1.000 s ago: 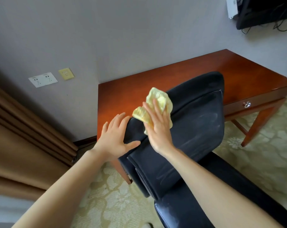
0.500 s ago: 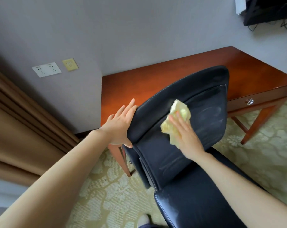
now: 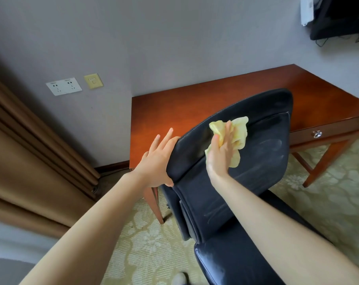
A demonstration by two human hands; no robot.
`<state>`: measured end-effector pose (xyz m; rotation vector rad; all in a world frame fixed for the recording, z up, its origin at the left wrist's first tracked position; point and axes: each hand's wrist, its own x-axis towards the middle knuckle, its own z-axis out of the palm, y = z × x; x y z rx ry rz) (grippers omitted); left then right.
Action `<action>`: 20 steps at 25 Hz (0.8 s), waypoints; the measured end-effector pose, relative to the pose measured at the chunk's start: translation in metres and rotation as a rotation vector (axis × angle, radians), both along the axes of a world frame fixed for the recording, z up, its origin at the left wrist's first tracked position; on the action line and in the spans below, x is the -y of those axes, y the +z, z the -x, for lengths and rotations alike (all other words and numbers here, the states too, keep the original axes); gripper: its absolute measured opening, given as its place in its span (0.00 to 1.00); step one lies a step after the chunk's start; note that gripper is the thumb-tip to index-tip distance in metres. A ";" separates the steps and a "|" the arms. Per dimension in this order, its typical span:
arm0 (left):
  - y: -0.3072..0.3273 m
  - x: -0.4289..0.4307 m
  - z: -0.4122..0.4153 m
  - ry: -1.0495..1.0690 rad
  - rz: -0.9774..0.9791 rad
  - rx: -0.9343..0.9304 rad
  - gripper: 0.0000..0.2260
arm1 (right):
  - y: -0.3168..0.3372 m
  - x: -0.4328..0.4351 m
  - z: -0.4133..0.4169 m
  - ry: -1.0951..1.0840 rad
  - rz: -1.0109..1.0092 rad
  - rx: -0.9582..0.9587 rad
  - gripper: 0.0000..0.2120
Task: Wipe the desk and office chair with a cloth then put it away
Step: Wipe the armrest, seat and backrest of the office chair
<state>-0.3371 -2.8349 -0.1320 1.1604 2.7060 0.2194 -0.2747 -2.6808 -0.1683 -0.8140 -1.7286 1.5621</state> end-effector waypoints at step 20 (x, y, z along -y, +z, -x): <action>-0.037 0.028 -0.087 0.418 -0.266 -0.258 0.34 | 0.014 -0.001 -0.002 0.258 -0.526 0.099 0.24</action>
